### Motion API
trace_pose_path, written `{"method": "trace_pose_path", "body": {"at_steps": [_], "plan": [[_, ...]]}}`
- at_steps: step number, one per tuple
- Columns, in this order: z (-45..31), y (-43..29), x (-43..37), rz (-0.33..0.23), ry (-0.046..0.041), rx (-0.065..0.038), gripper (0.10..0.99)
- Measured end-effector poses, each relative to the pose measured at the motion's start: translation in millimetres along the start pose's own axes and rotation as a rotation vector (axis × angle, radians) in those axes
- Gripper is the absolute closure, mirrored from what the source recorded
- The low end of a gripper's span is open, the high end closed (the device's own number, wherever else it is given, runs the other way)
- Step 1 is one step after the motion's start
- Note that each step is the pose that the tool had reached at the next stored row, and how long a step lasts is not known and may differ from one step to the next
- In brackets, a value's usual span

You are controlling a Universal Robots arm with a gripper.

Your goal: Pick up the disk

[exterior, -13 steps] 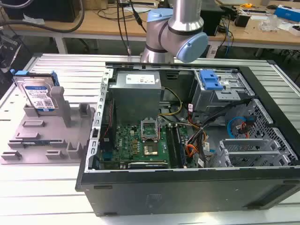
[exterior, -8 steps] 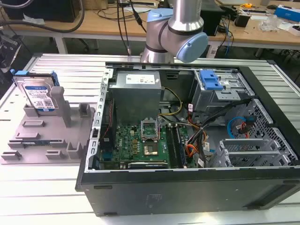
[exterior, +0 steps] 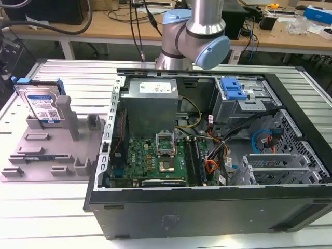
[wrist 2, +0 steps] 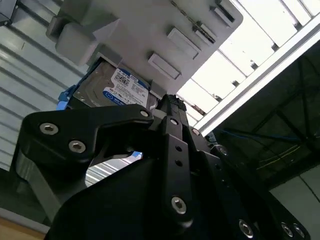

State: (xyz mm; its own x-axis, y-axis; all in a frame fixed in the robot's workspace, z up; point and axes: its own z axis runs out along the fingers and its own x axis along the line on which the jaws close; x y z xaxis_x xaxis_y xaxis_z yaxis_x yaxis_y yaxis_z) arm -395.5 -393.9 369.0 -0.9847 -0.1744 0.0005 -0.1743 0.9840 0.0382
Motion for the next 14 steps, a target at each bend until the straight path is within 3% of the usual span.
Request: {"method": "trace_pose_path", "body": {"at_steps": [2,4,9,14], "plan": [[0.1,0.0,0.0,-0.086,0.0032,0.0,0.98],[0.2,0.0,0.0,-0.127,0.0048,0.0,0.98],[0.7,0.0,0.0,-0.305,0.0117,0.0,0.98],[1.1,-0.1,0.0,-0.425,0.0162,0.0,0.98]]}}
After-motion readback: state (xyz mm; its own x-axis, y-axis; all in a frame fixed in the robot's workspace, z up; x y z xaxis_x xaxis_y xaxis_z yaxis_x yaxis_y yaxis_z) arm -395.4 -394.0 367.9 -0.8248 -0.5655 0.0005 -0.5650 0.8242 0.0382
